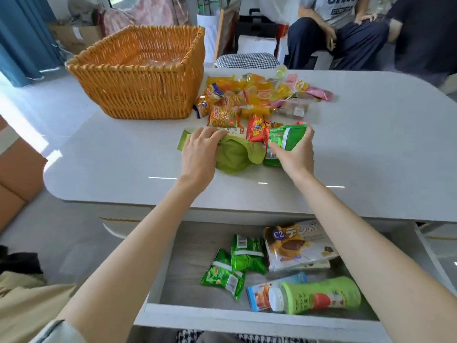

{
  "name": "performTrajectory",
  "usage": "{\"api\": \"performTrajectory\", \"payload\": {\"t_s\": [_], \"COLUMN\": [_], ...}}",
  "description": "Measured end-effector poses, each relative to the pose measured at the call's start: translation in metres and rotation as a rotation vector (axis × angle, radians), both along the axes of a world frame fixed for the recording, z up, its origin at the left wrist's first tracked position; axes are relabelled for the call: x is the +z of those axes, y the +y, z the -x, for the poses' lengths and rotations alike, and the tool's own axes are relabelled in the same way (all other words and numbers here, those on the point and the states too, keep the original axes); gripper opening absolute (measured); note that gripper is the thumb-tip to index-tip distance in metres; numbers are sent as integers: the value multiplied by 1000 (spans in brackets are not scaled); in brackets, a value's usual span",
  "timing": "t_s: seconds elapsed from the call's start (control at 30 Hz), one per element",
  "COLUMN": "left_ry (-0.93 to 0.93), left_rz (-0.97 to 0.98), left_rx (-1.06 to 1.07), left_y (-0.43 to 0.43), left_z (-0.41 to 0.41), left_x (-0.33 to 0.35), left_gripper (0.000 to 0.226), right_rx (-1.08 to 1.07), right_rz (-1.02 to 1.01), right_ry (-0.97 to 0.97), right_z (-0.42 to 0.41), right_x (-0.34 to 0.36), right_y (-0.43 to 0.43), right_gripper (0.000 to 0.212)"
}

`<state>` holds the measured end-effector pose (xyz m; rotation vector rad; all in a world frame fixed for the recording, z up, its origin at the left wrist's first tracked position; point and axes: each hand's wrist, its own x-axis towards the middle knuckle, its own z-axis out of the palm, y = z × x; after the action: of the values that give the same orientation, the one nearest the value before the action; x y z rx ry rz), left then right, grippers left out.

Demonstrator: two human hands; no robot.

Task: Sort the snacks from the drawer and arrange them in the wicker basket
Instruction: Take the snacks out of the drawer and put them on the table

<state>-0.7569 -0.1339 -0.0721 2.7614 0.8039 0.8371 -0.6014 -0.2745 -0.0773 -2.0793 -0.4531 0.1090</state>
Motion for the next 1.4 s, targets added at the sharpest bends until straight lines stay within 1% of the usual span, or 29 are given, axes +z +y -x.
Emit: {"api": "performTrajectory", "payload": {"t_s": [0.07,0.13,0.23,0.3,0.37,0.43,0.5,0.57,0.7,0.77,0.83,0.9,0.93,1.0,1.03,1.1,1.2,1.27,1.33,1.4], "left_ry": [51,142,225,197,151,149,161,154,70,135,317,556,659,811,871,992,1180,1224,1148,1050], "left_rz": [-7,-13,-68,-119,-128,-75,9,53,155,206,270,346,388,455,465,408,266,187,149,142], "left_rx": [36,82,89,39,-30,-84,-124,-139,-105,-92,-92,-131,-171,-272,-316,-390,-447,-448,-447,-443], "left_y": [10,14,12,3,-11,-30,-52,-73,-109,-120,-123,-118,-116,-116,-118,-122,-118,-110,-103,-101], "left_z": [-13,-20,-20,-12,0,15,33,53,90,104,109,105,100,89,83,71,64,67,75,84], "left_x": [-1,0,3,6,7,6,3,-2,-11,-24,-45,-64,-73,-87,-93,-101,-103,-104,-111,-117], "left_gripper": [48,63,84,89,83,76,71,64,45,37,37,48,57,76,84,103,127,131,126,115], "right_rx": [-20,-26,21,70,130,208,272,322,407,449,507,590,636,724,755,784,782,756,757,771], "right_rz": [194,374,470,495,468,400,322,252,200,220,317,528,641,834,897,963,1022,1047,1038,1014], "right_ry": [13,-2,-102,-233,-350,-399,-392,-399,-384,-353,-325,-336,-335,-315,-298,-303,-392,-452,-454,-407], "right_z": [-12,-19,-23,-20,-12,3,24,47,89,102,107,102,97,87,81,71,66,67,68,69], "right_x": [-1,1,6,8,10,12,15,17,3,-12,-27,-40,-47,-59,-65,-75,-83,-84,-87,-89], "right_y": [9,13,11,3,-8,-21,-37,-58,-109,-134,-154,-164,-166,-166,-164,-160,-154,-150,-147,-145], "right_gripper": [94,103,109,107,98,85,72,60,38,27,22,29,38,64,77,93,100,100,102,107]}}
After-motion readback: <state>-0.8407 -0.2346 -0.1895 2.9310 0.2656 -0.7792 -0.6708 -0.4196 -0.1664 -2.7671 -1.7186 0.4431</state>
